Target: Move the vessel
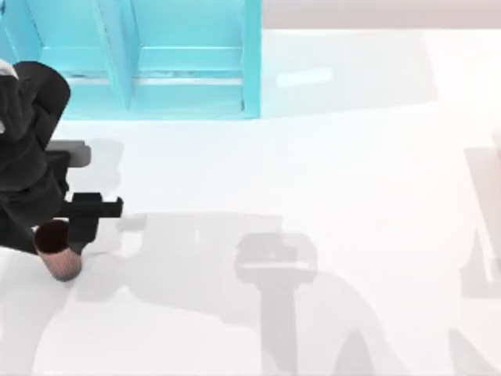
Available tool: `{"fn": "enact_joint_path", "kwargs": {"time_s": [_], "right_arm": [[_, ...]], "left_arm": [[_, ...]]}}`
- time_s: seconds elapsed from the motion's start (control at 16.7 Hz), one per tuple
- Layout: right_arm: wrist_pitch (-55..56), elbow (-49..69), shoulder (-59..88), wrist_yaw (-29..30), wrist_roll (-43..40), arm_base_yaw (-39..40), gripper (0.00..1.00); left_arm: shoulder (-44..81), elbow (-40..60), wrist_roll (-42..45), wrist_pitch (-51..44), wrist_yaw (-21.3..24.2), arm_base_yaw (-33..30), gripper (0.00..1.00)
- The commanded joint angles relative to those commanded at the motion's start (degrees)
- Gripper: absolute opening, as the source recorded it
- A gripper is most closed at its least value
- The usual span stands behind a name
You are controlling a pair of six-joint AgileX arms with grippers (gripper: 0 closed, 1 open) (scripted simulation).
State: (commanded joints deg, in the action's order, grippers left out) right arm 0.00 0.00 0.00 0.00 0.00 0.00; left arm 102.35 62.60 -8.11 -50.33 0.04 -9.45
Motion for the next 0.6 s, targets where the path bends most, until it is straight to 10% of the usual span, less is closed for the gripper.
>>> {"fn": "enact_joint_path", "kwargs": {"time_s": [0.6], "right_arm": [[0.0, 0.0, 0.0, 0.0, 0.0, 0.0, 1.0]], "left_arm": [[-0.1, 0.0, 0.1, 0.0, 0.0, 0.0, 0.0]]}}
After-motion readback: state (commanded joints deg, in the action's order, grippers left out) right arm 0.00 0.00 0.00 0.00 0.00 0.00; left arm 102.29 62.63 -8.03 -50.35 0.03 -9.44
